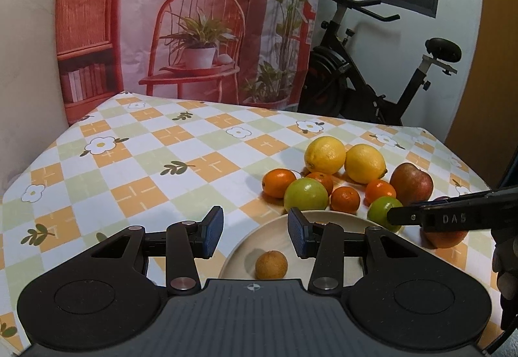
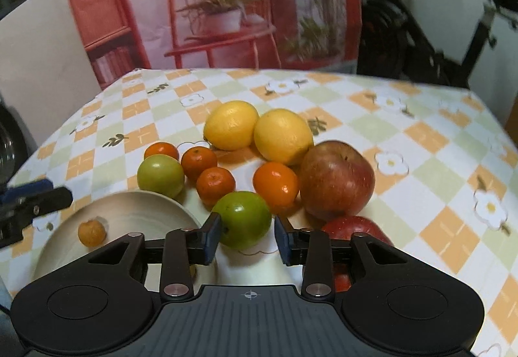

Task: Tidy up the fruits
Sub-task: 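Grasp a green fruit from the pile with the right tool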

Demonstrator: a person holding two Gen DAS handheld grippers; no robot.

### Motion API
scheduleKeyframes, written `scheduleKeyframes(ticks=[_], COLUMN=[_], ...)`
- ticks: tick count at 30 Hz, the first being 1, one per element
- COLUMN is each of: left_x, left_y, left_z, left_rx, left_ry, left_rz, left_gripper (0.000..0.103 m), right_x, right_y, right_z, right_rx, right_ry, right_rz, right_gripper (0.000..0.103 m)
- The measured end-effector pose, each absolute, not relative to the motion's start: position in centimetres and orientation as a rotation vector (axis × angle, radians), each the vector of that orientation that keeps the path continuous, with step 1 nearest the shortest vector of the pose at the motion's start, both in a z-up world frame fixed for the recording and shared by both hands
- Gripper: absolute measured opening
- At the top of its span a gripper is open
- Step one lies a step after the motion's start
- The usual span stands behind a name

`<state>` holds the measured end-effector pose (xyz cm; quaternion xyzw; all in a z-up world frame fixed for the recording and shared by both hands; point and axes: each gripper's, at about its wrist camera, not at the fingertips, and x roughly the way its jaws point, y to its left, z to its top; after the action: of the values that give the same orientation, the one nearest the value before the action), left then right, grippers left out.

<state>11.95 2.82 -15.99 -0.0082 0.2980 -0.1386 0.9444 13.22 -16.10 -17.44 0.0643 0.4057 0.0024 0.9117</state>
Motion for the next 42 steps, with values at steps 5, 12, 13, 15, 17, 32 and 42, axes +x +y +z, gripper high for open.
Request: scheduleKeyframes(ticks=[5,12,13,15,17,32,42], left_x=[11.9,11.8,11.8,11.8,11.9,12.0,12.2], left_y=[3.1,3.3,3.3,3.3,3.3,3.1,3.2], left_z=[-16.0,-16.0,-16.0,-16.1,-16.1,-16.2,-16.3], left_rx=[-0.036,-0.049,-0.05,-0.051,-0.05,-0.042,-0.047], left_ry=[0.601,0.594,0.595,0.597,0.599,0.615,0.629], left_rz=[-0.28,-0.278,-0.277,-0.276,-0.273,-0.281,-0.28], left_gripper=[0.046,0.046,0.046,0.046,0.046,0.046,0.046], right_x=[14.6,15.9,16.1,16.4,16.6,16.2,13.7], right_y=[-16.1,-15.4,-15.4,-15.3,-15.2,-15.3,-15.4], right_z=[-17.5,-17.7,-17.7,-17.8,-17.9,-18.2,-17.8], right_rx=[0.172,0.156,0.156,0.153,0.159,0.176,0.127], right_ry=[0.898,0.914,0.915,0.915,0.914,0.881,0.815], right_rz=[0.0,0.016,0.018,0.021,0.02,0.026,0.023], right_gripper=[0.04,0.041,0.041,0.041,0.042,0.04,0.039])
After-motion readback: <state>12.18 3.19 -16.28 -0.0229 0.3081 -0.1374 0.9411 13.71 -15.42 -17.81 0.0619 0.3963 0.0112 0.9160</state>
